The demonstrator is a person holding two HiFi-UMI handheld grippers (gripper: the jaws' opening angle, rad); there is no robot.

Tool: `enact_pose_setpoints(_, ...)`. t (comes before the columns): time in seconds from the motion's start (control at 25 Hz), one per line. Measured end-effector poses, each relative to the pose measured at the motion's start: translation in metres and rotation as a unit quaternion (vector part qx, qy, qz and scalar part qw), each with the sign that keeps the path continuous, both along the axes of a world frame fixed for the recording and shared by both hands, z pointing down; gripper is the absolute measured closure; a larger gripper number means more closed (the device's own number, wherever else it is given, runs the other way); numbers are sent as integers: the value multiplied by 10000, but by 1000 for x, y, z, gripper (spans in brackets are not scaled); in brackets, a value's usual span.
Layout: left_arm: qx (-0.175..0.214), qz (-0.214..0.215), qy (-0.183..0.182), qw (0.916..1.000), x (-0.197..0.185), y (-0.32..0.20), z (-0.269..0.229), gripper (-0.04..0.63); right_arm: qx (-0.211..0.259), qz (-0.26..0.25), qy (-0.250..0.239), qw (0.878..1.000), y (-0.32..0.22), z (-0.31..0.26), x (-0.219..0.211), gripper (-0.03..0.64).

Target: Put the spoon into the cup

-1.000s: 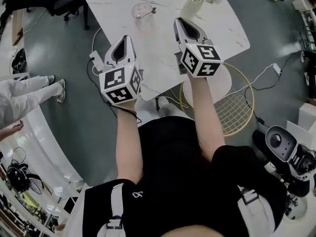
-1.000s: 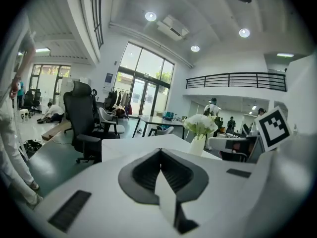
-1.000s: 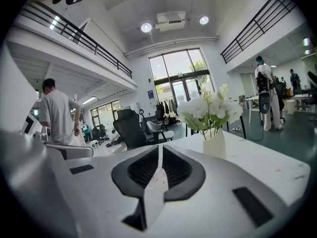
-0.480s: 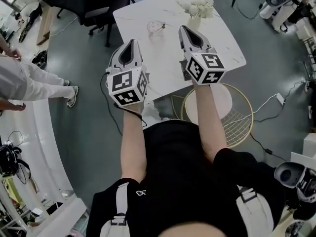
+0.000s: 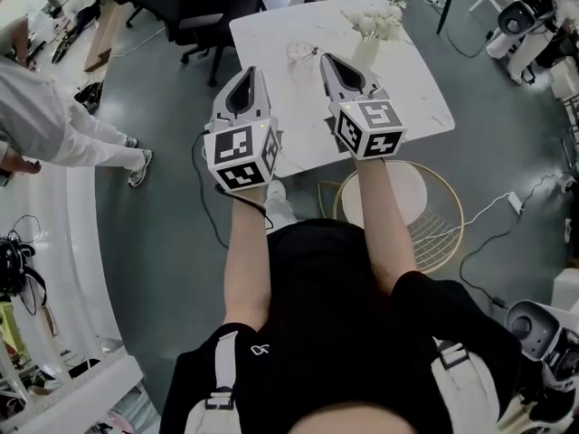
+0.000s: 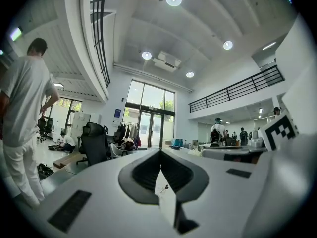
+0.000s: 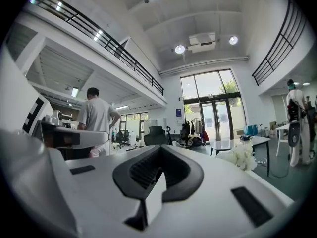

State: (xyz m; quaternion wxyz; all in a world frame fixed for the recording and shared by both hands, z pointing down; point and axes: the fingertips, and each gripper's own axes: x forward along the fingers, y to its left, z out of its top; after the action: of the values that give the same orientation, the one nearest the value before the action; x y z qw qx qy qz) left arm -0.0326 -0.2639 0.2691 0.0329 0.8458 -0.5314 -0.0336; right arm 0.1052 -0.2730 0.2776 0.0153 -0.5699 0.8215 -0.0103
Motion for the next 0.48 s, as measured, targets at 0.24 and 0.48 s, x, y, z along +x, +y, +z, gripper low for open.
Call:
enact_pose_setpoints(0.24, 65, -32, -36, 10000, -4, -1, -3, 578, -10, 182, 91, 9998, -1, 1, 8, 611)
enact_pose_setpoints(0.48, 35, 41, -59, 10000, 3, 0, -3, 578, -20, 198, 90, 9998, 3, -1, 15, 611)
